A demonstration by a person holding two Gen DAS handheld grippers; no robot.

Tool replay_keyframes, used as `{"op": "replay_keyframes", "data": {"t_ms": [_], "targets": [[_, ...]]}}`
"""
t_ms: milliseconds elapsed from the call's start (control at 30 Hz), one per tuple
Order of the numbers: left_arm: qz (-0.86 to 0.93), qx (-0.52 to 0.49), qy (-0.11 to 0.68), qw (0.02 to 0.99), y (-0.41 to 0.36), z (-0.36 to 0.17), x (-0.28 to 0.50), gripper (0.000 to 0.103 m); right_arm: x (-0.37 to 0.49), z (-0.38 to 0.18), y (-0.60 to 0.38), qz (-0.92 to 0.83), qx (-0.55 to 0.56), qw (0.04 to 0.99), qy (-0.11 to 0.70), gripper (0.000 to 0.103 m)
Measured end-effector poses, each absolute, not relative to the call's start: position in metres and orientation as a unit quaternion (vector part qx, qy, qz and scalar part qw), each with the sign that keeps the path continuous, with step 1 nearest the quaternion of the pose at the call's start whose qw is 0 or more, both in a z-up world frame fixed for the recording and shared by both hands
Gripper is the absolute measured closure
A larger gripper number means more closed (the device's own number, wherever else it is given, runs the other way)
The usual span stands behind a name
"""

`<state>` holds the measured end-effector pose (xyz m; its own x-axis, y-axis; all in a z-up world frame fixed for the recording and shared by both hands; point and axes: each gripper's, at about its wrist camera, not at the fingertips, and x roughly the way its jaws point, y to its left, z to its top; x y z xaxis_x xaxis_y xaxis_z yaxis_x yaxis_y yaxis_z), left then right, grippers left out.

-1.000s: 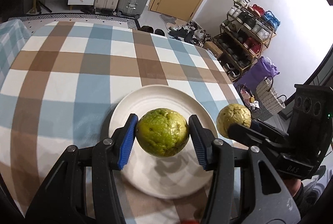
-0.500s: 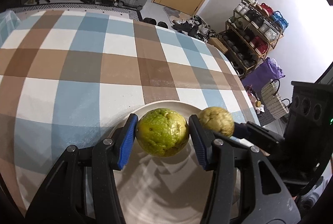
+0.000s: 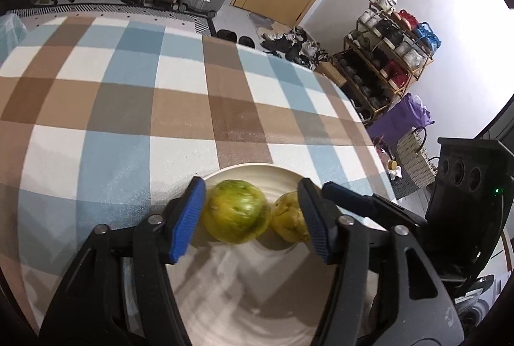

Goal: Organize fruits
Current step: 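Carry both citrus onto the cream plate and open both tools, then move both tools back toward the remaining fruit cluster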

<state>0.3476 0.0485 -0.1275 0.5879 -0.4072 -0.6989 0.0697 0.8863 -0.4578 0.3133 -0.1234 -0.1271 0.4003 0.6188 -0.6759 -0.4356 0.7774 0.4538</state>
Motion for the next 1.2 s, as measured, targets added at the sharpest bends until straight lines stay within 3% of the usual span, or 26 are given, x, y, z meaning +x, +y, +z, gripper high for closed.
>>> {"op": "replay_keyframes", "data": {"t_ms": [67,100,167,233,300,433,567,1200], "targets": [[-0.129,-0.187,0.426,0.876,0.049,-0.119,0.340,0.030,0.307,-0.119,-0.130,0.321,0.117,0.836,0.429,0.032],[-0.127,-0.185,0.421,0.879,0.049,-0.114,0.335,0.030,0.305,-0.115,-0.132,0.321,0.120,0.838,0.424,0.030],[-0.131,-0.175,0.413,0.884,0.048,-0.103,0.324,0.029,0.297,-0.104,-0.135,0.320,0.117,0.845,0.412,0.013],[-0.124,-0.157,0.403,0.893,0.045,-0.091,0.309,0.026,0.286,-0.093,-0.140,0.315,0.115,0.856,0.394,0.005],[-0.114,-0.142,0.393,0.901,0.044,-0.079,0.294,0.019,0.276,-0.083,-0.144,0.313,0.114,0.863,0.380,0.003],[-0.097,-0.116,0.379,0.913,0.040,-0.060,0.265,0.016,0.252,-0.063,-0.148,0.307,0.095,0.876,0.360,0.000],[-0.085,-0.106,0.367,0.920,0.038,-0.043,0.234,0.002,0.223,-0.046,-0.155,0.295,0.077,0.892,0.335,0.000],[-0.056,-0.081,0.306,0.947,0.023,-0.008,0.074,0.001,0.083,-0.010,-0.186,0.276,0.066,0.916,0.283,0.000]]}}
